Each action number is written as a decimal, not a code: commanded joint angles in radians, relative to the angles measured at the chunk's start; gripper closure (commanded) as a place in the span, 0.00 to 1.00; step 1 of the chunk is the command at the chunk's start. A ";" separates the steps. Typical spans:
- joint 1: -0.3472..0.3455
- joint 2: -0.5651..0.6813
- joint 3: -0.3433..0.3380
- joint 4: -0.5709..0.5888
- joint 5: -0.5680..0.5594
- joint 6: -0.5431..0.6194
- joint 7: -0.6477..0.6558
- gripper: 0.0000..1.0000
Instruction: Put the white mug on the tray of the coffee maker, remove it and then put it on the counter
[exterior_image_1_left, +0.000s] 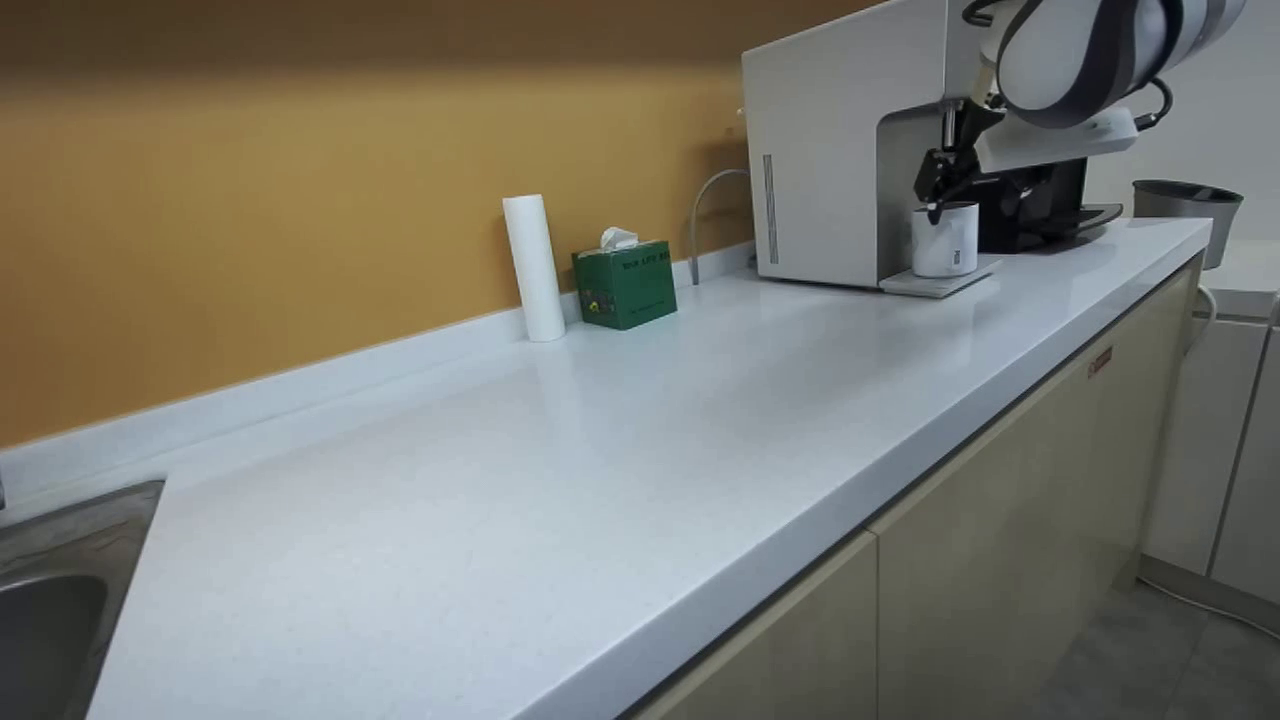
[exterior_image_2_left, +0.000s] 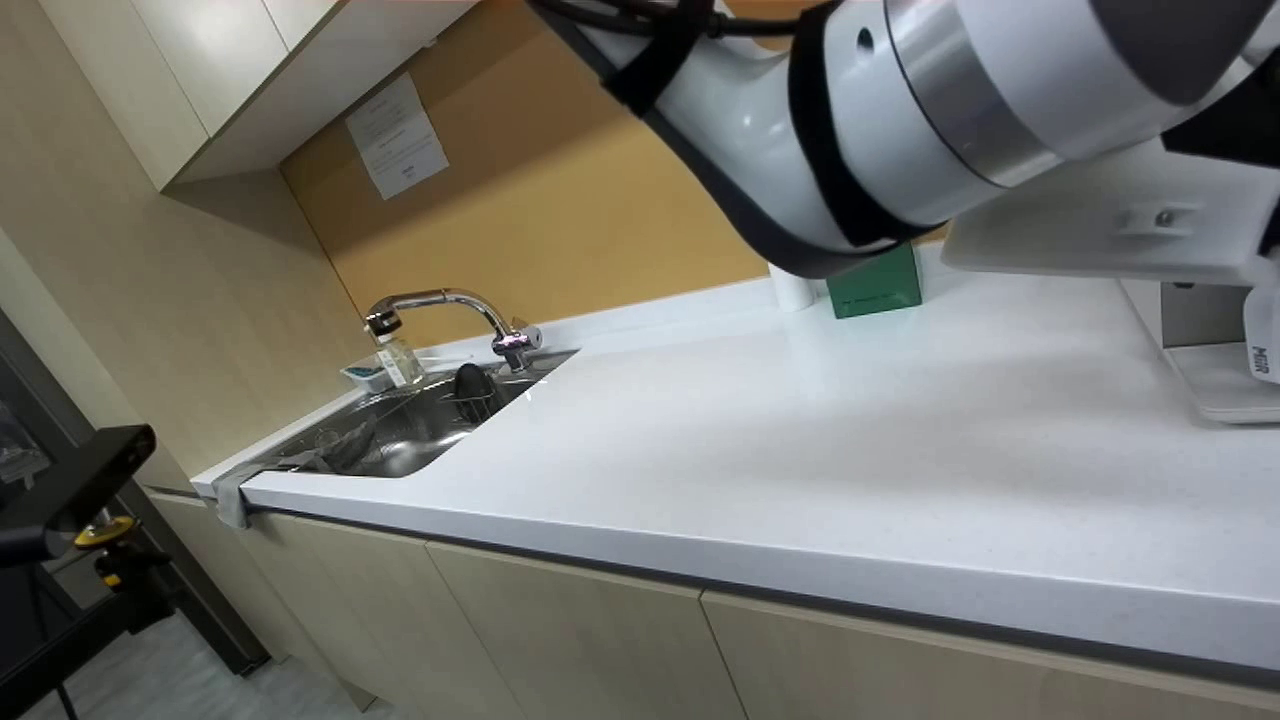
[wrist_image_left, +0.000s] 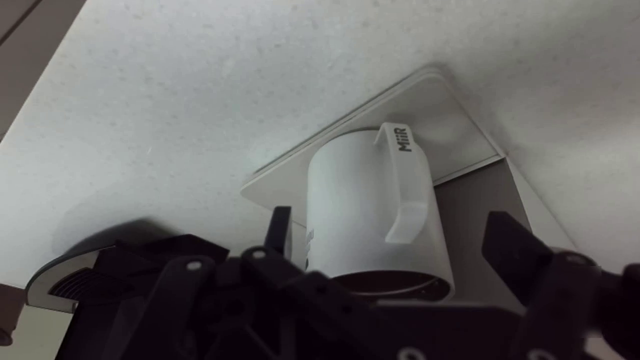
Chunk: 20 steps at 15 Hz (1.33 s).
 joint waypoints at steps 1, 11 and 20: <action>0.092 0.049 -0.090 0.035 -0.010 0.007 0.070 0.29; 0.208 0.078 -0.181 0.034 0.031 -0.002 0.088 0.95; 0.452 0.002 -0.429 -0.076 -0.011 -0.019 0.113 0.96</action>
